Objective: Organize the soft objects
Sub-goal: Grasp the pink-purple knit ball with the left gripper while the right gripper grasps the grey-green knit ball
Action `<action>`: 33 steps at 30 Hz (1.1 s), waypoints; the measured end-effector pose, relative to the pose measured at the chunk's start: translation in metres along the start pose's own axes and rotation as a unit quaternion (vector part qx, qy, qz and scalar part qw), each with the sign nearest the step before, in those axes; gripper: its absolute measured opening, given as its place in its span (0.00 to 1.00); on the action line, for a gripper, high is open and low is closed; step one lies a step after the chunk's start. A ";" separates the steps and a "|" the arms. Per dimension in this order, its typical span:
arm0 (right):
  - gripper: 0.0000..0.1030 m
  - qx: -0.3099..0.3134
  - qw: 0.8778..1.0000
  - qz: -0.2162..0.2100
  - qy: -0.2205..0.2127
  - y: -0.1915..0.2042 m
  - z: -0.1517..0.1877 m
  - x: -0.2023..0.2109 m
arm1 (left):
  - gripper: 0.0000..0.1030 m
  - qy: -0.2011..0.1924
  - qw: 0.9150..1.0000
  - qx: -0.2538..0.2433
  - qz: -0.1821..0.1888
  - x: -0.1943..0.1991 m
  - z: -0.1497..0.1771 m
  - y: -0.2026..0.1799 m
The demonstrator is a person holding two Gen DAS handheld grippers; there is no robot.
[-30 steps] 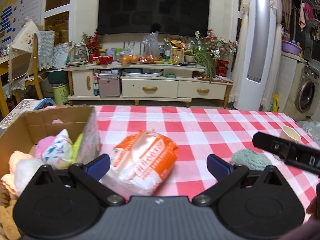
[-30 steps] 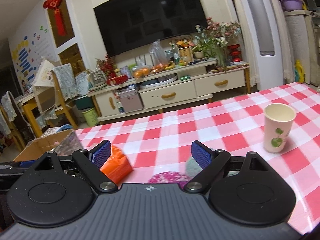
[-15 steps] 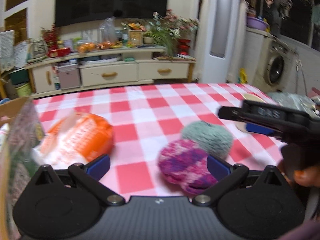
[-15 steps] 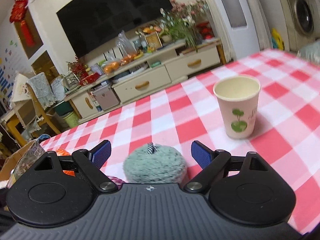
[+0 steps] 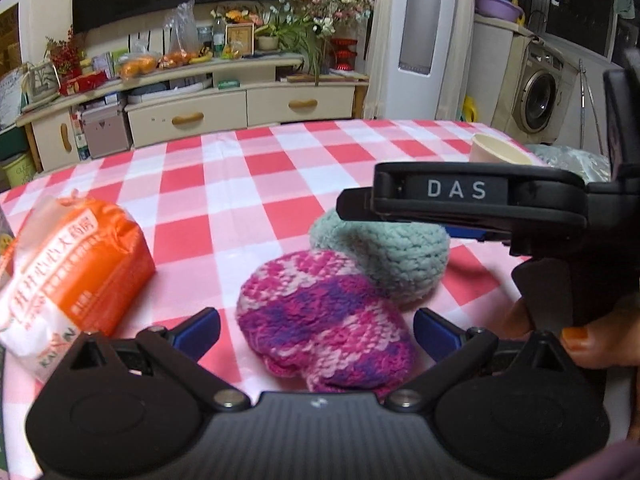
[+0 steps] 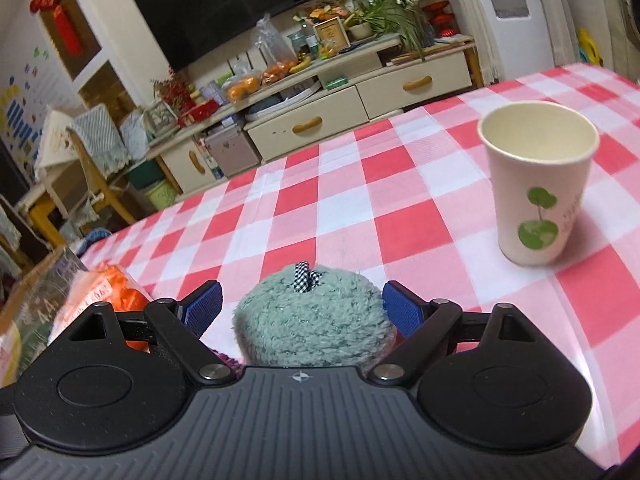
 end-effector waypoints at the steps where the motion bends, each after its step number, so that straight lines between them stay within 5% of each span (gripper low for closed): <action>1: 1.00 0.006 1.000 0.001 0.002 0.002 0.000 0.000 | 0.99 0.003 1.000 0.003 -0.001 -0.003 0.000 0.001; 8: 1.00 0.058 0.998 0.015 0.030 0.006 0.006 -0.007 | 0.97 0.017 1.000 0.025 0.005 -0.012 0.001 0.005; 19: 1.00 0.064 0.997 0.019 0.048 0.007 0.014 -0.014 | 0.64 0.035 0.996 0.079 0.023 -0.009 0.000 0.023; 33: 0.85 0.085 0.995 0.034 0.034 0.012 0.014 -0.015 | 0.57 0.021 0.995 0.094 -0.003 0.004 -0.005 0.046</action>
Point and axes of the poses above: each gripper's, at about its wrist camera, not at the fingertips, and x roughly against the way its jaws point, y to its left, z to its underside, the point moved 8 cm from there along -x, roughly the way its jaws point, and after that the axes turned 6 degrees about x, right-handed, at the moved point
